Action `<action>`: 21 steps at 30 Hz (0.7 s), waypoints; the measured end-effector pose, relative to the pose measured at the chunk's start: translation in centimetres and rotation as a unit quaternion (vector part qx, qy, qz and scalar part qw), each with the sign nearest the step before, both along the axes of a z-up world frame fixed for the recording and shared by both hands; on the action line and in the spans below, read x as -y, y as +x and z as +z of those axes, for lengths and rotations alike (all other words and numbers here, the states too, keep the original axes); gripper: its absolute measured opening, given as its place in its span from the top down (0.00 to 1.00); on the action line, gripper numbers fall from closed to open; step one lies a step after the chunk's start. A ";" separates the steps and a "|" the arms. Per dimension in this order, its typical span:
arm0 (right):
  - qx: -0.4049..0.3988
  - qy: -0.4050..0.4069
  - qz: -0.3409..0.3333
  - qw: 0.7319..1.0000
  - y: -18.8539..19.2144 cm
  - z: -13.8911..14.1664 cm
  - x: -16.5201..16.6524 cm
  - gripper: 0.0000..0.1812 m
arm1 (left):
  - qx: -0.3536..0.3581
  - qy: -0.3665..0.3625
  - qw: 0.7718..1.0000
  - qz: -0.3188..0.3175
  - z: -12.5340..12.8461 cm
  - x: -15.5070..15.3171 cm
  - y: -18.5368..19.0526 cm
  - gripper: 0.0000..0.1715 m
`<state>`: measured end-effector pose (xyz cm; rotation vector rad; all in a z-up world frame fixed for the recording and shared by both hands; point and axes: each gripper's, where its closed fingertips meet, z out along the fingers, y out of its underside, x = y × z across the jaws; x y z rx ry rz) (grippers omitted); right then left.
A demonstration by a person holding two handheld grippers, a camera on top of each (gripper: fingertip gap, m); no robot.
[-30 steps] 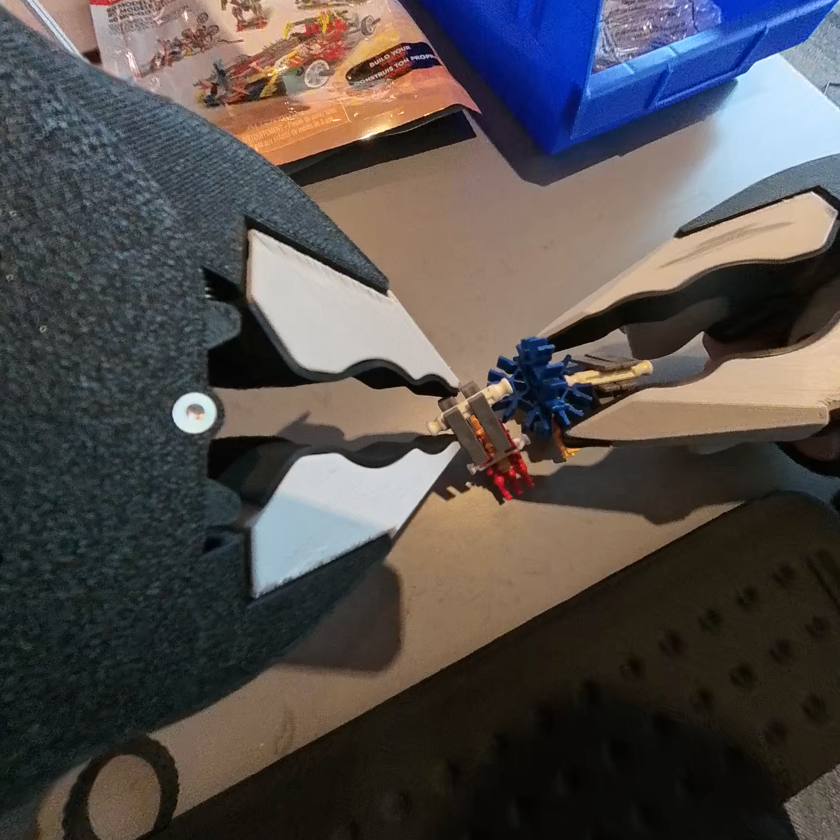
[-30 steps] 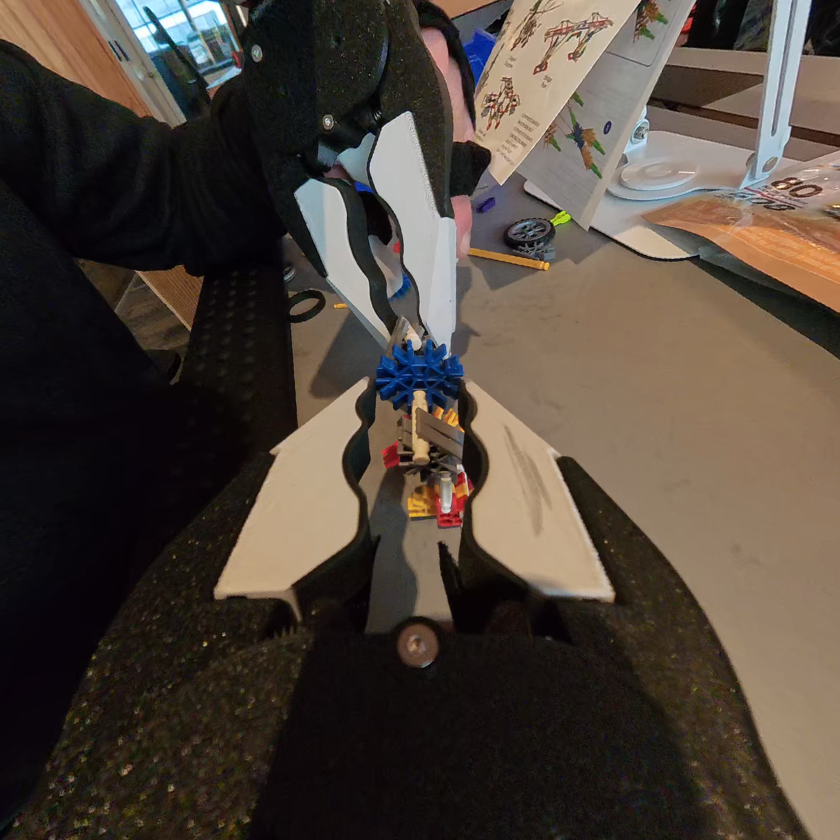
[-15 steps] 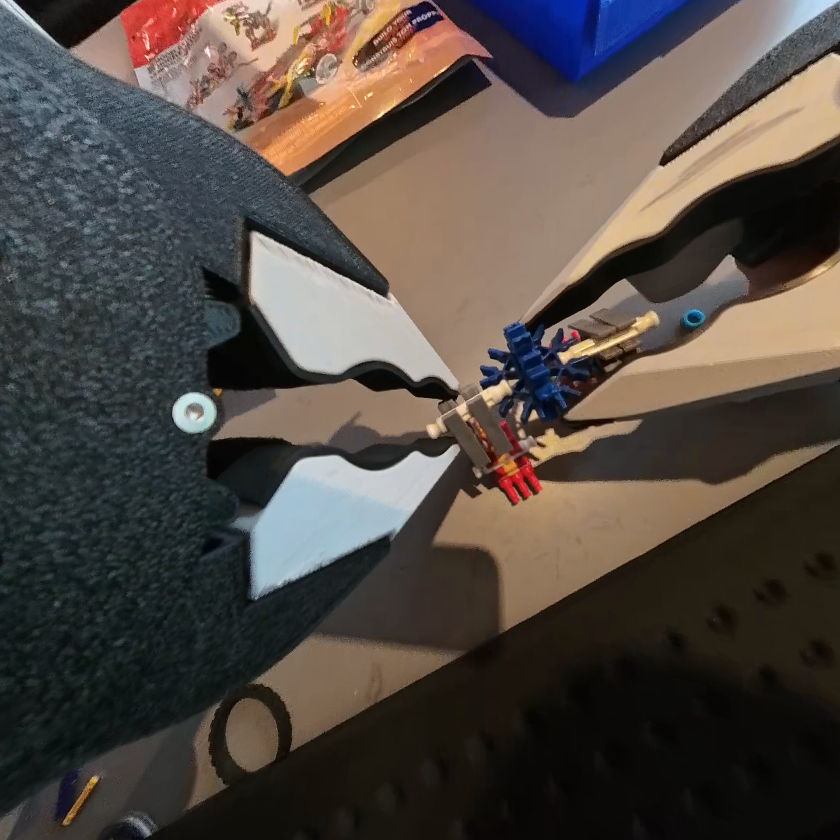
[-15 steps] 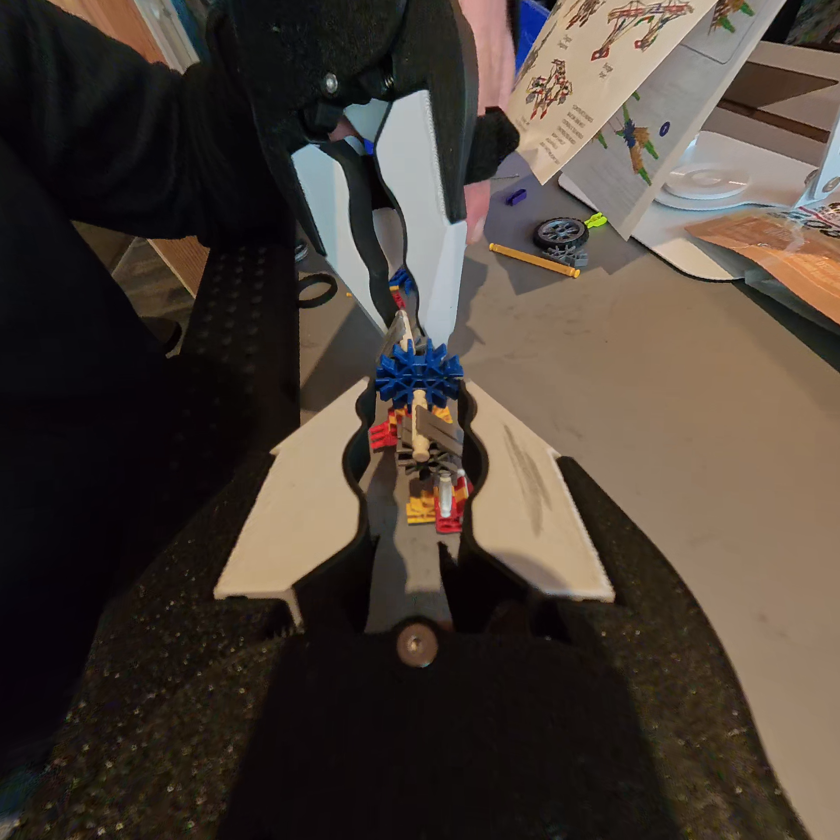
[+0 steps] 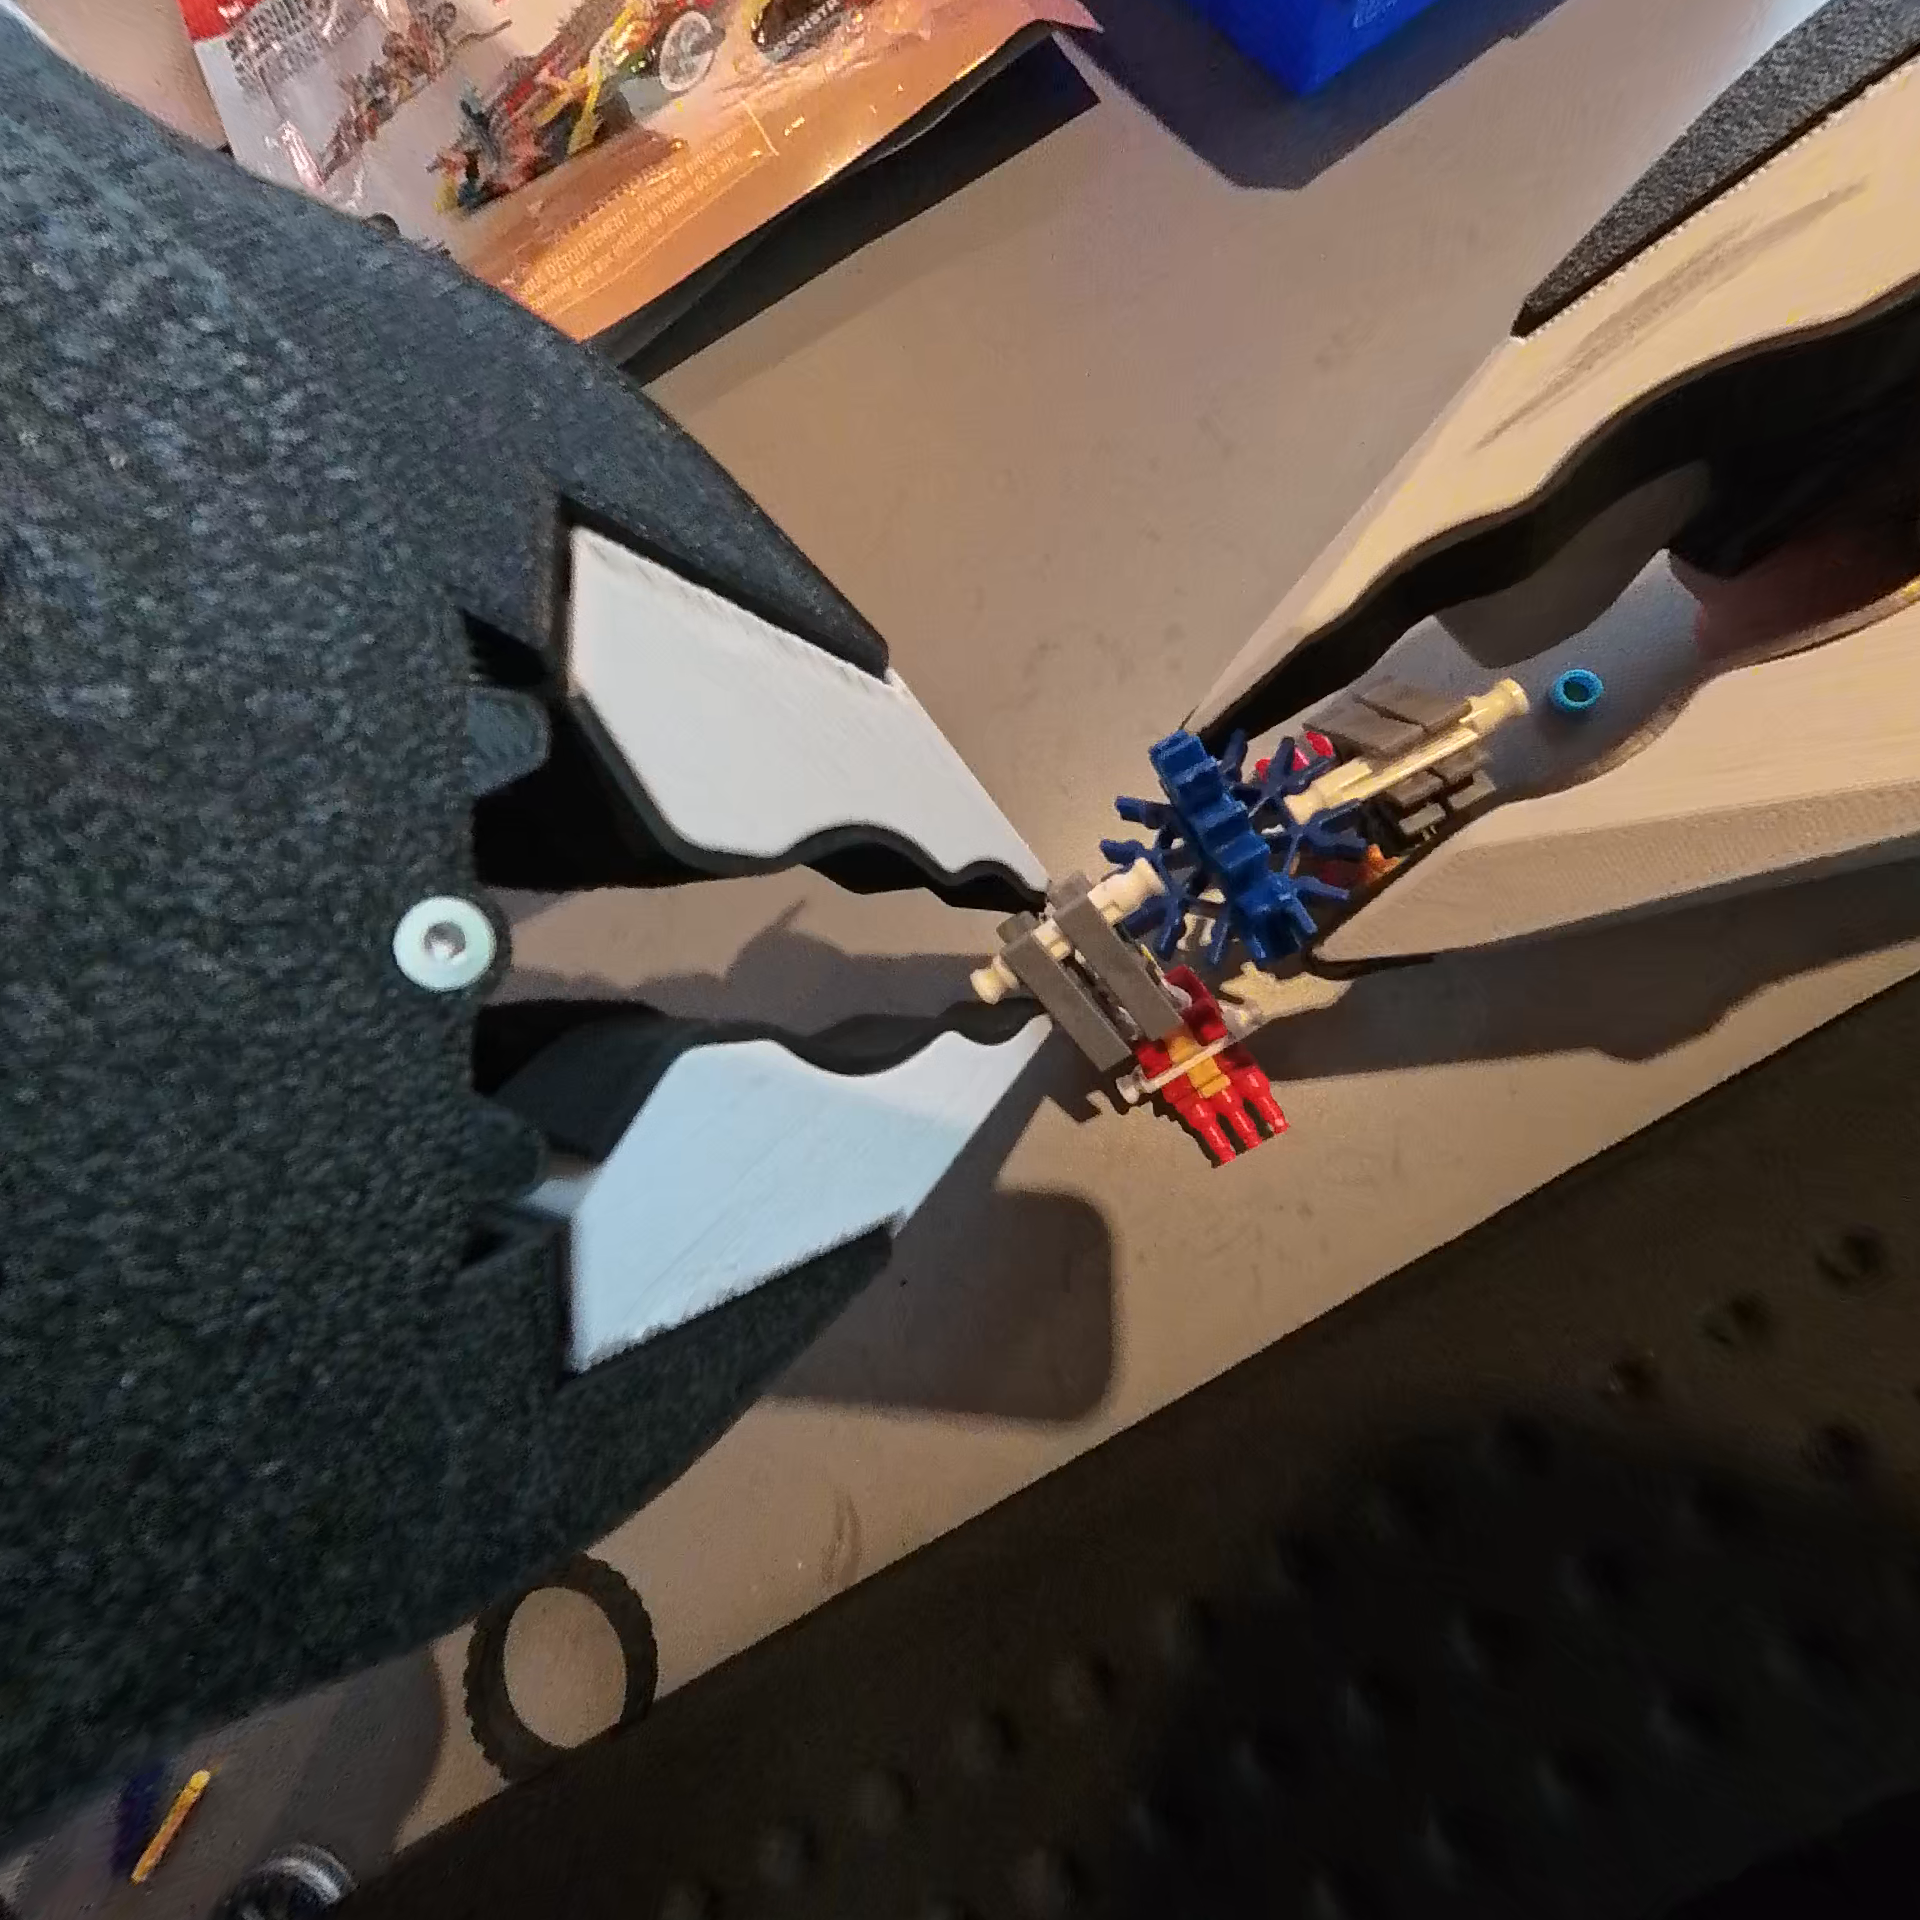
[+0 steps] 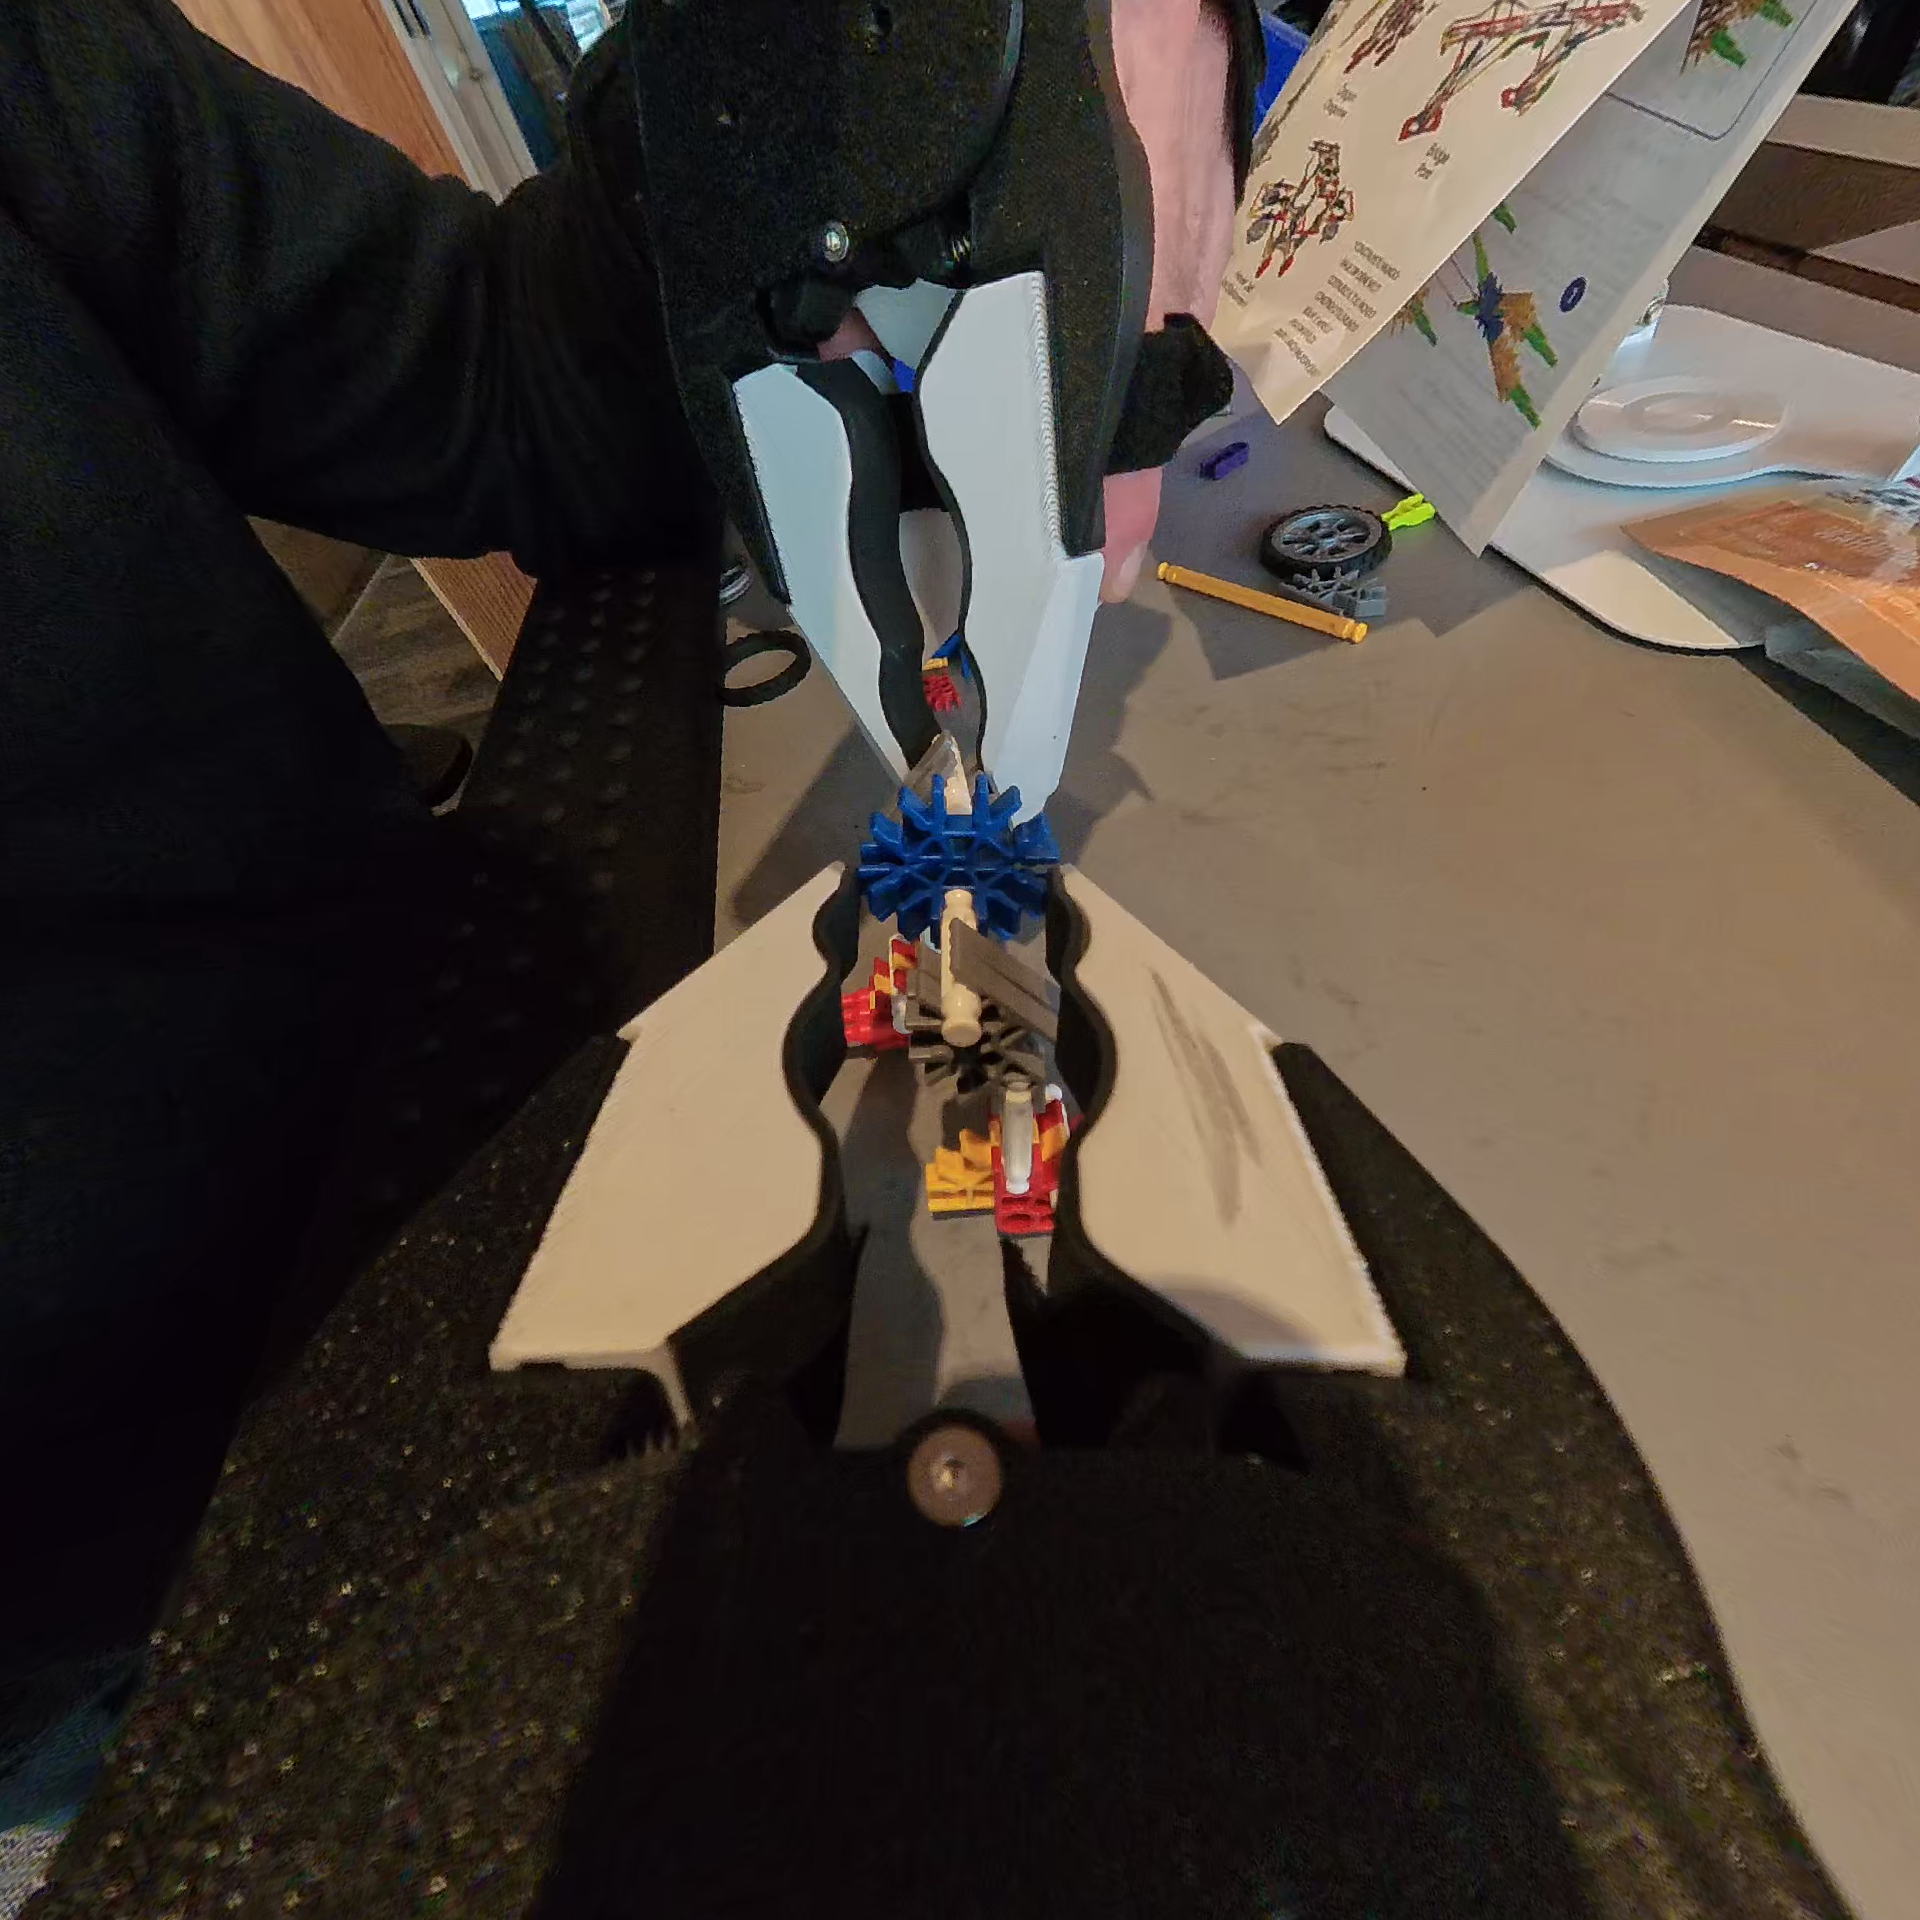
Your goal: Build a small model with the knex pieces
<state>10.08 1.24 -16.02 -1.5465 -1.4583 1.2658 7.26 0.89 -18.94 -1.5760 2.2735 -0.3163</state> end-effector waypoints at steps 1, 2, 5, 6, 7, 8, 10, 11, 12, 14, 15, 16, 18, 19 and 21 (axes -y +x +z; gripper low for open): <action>0.000 0.000 0.000 1.000 0.0 0.0 0.0 0.81 | 0.002 -0.002 1.000 0.001 0.0 0.0 0.0 0.90; 0.000 -0.001 -0.001 1.000 0.0 0.0 0.0 0.81 | 0.003 -0.002 1.000 0.002 0.0 0.0 0.0 0.90; -0.001 -0.002 -0.002 1.000 0.0 0.0 -0.1 0.81 | 0.007 -0.003 1.000 0.005 -0.2 -0.1 0.1 0.90; -0.001 -0.002 -0.002 1.000 0.0 0.0 -0.1 0.81 | 0.009 -0.009 1.000 0.006 -0.3 0.0 0.1 0.89; -0.002 -0.002 -0.002 1.000 0.0 0.0 -0.1 0.81 | 0.011 -0.013 1.000 0.008 -0.3 0.0 0.1 0.89; -0.002 -0.003 -0.002 1.000 0.0 0.0 -0.1 0.81 | 0.012 -0.015 1.000 0.008 -0.3 0.1 0.1 0.88; -0.002 -0.005 -0.003 1.000 0.0 0.0 -0.2 0.81 | 0.015 -0.018 1.000 0.011 -0.2 0.1 0.2 0.87; -0.002 -0.005 -0.003 1.000 0.0 0.1 -0.2 0.81 | 0.017 -0.019 1.000 0.012 -0.2 0.0 0.2 0.86; -0.002 -0.005 -0.003 1.000 0.0 0.1 -0.2 0.81 | 0.018 -0.021 1.000 0.013 -0.1 0.1 0.2 0.85; -0.003 -0.005 -0.003 1.000 0.0 0.1 -0.2 0.81 | 0.022 -0.028 0.999 0.016 0.0 0.2 0.1 0.83; -0.003 -0.005 -0.004 1.000 0.0 0.1 -0.2 0.81 | 0.026 -0.032 0.999 0.019 0.1 0.2 0.1 0.81; -0.003 -0.005 -0.004 1.000 0.0 0.1 -0.2 0.81 | 0.031 -0.039 0.998 0.023 0.3 0.2 0.1 0.79; -0.004 -0.005 -0.004 1.000 0.0 0.1 -0.2 0.81 | 0.046 -0.056 0.997 0.029 0.7 0.4 0.1 0.76; -0.004 -0.005 -0.004 1.000 0.0 0.1 -0.2 0.81 | 0.058 -0.067 0.996 0.032 1.1 0.5 0.2 0.75; -0.004 -0.005 -0.005 1.000 0.0 0.1 -0.2 0.81 | 0.093 -0.104 0.989 0.044 2.1 0.9 0.6 0.73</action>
